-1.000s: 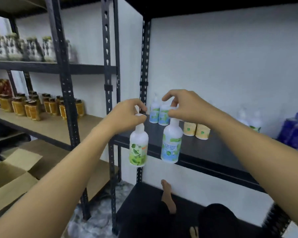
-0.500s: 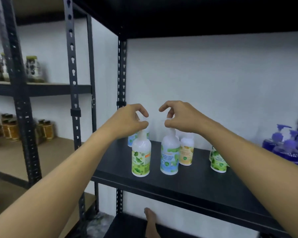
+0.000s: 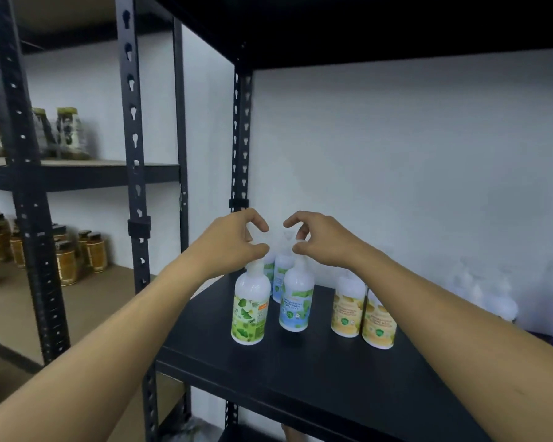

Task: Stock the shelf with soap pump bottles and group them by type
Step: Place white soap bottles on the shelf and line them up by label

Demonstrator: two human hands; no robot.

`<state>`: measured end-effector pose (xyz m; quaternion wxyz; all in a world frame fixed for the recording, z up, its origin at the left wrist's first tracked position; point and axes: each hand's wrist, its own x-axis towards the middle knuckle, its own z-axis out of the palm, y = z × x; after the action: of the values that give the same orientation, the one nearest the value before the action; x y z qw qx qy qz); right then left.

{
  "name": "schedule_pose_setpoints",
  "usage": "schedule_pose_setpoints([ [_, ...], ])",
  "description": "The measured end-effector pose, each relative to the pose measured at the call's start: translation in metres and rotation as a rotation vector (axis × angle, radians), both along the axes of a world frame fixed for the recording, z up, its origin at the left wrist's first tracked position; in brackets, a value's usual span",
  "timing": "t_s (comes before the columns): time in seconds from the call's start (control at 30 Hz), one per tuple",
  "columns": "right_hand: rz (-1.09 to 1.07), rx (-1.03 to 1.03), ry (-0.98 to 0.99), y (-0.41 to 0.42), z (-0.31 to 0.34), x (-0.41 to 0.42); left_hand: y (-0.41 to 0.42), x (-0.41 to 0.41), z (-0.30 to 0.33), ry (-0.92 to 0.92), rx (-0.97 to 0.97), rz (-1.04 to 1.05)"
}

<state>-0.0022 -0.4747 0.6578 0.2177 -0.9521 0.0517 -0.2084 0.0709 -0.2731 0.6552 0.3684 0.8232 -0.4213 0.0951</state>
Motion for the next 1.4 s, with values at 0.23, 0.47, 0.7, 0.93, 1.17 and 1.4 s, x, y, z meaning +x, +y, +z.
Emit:
schedule_pose_setpoints([
  [0.23,0.027,0.011,0.011,-0.006,-0.006,0.047,-0.002,0.034,-0.009,0.006,-0.007,0.025],
  [0.47,0.031,0.023,0.013,-0.011,-0.016,0.071,-0.007,0.048,-0.014,0.008,-0.004,0.025],
  [0.7,0.014,0.036,-0.008,-0.014,-0.024,0.081,-0.012,0.048,-0.013,0.010,-0.008,0.013],
  [0.93,-0.007,0.044,-0.040,-0.014,-0.023,0.071,-0.013,0.040,-0.013,0.012,-0.006,-0.016],
  [1.17,-0.072,0.130,-0.226,-0.008,-0.029,0.006,-0.019,0.018,-0.008,-0.019,0.000,-0.044],
  [1.4,-0.159,0.191,-0.245,-0.024,-0.060,-0.088,-0.043,-0.017,-0.004,-0.029,-0.014,-0.113],
])
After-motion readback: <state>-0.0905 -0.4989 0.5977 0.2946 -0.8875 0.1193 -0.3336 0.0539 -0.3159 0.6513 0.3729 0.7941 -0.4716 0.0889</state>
